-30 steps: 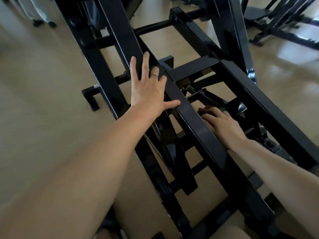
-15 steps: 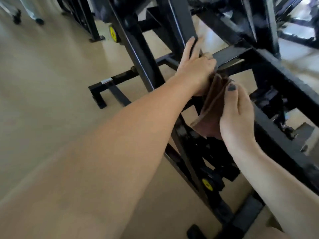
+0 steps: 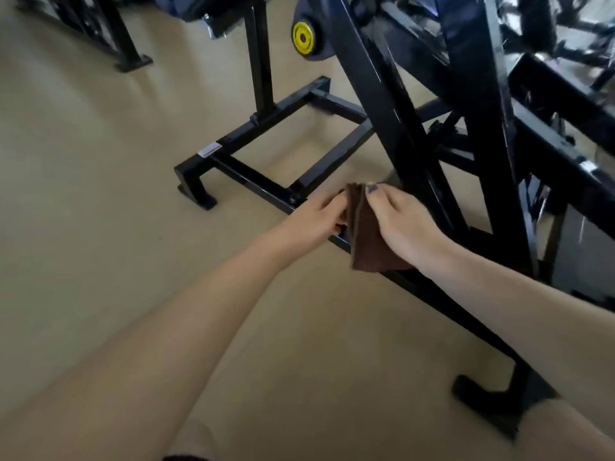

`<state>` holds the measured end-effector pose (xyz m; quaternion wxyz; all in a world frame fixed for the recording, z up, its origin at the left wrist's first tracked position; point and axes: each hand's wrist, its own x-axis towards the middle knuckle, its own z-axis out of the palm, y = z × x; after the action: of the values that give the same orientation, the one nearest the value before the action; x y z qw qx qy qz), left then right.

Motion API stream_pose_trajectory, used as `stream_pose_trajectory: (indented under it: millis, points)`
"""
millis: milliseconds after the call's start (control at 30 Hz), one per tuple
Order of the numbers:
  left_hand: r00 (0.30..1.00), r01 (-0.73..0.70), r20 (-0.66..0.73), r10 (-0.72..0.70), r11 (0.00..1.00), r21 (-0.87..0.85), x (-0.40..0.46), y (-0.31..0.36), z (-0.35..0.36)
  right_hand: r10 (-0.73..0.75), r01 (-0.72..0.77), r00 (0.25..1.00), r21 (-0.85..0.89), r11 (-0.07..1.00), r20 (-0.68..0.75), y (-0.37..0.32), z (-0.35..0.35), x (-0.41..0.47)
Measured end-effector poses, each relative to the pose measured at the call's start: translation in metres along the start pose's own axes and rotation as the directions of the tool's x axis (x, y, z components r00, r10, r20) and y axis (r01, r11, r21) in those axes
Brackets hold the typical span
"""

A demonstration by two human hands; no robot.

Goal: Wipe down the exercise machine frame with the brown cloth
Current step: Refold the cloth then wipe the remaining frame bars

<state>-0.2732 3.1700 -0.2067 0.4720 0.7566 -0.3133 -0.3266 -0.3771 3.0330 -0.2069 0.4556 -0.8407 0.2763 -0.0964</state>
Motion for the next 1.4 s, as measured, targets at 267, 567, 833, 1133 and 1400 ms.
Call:
stream_pose_trajectory:
  millis: [267,567,833,1133,1400]
  points:
    - [0.955,0.274,0.175,-0.239,0.936,-0.222,0.013,-0.033,-0.02,0.055,-0.038,0.992,-0.15,0.988,0.111,-0.007,0.041,0.018]
    - [0.898,0.436,0.111,-0.426,0.831,-0.344,0.065,-0.037,-0.027,0.253,-0.283,0.951,0.17,0.944,0.178,0.026,0.081,0.072]
    - [0.874,0.483,0.053,-0.482,0.875,-0.006,0.113,-0.074,-0.035,0.312,-0.32,0.947,0.123,0.939,0.079,0.066,0.139,0.111]
    - [0.976,-0.152,0.216,0.031,0.804,0.575,0.18,-0.173,-0.034,-0.167,0.176,0.983,-0.64,0.748,0.076,0.161,0.154,0.121]
    - [0.892,-0.449,0.329,0.31,0.686,0.572,0.214,-0.169,-0.011,0.109,-0.032,0.993,-0.778,0.628,0.047,0.171,0.13,0.055]
